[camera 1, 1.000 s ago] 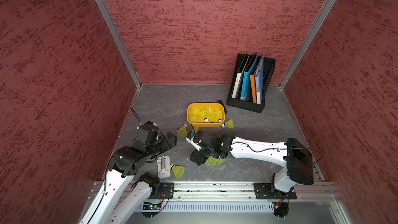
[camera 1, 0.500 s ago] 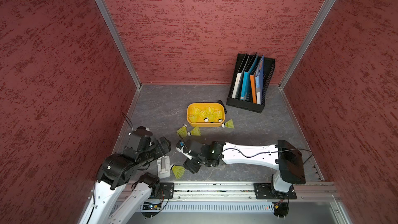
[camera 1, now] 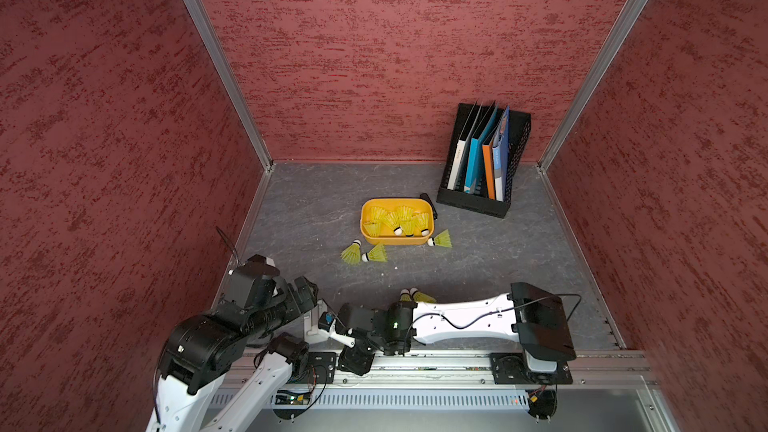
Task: Put the shuttlecocks into the storage box
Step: Pick up the shuttlecock at the center of the board.
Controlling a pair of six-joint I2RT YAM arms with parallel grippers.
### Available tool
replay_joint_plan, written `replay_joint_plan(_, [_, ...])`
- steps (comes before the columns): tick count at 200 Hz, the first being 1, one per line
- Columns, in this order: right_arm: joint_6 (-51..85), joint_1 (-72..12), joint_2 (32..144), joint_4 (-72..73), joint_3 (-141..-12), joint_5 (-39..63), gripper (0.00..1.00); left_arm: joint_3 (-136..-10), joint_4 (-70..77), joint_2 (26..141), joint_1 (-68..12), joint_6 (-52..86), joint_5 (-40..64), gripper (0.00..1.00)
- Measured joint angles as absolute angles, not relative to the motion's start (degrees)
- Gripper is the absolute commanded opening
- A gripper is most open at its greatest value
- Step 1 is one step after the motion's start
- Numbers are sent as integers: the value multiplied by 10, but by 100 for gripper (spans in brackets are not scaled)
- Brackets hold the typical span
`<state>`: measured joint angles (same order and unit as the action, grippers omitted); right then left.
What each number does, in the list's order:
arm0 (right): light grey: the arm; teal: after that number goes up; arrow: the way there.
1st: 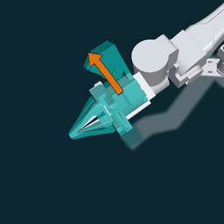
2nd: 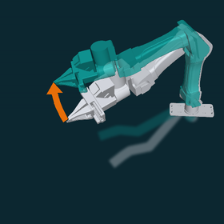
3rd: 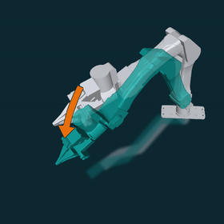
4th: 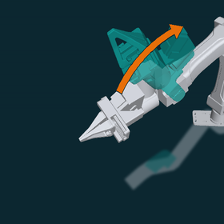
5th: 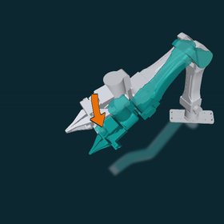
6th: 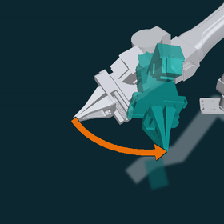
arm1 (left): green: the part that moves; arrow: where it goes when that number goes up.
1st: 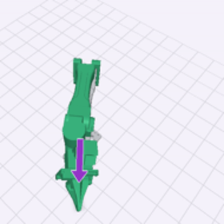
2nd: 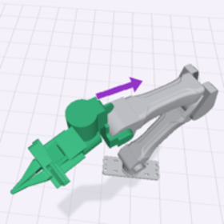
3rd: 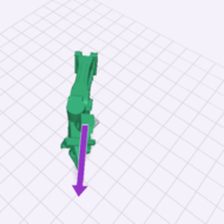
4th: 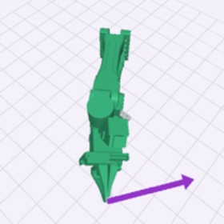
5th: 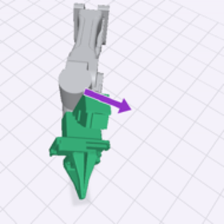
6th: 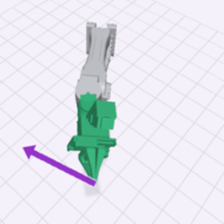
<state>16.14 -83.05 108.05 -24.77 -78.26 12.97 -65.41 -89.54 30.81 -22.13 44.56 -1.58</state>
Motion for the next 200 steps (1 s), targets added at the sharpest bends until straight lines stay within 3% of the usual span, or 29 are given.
replay_joint_plan(71, [199,-824,1145,-193,-838,163,58,-739,-933,253,-221,468,-15,100])
replay_joint_plan(200, [281,-732,1153,-195,-786,133,57,-705,-943,259,-221,498,-8,100])
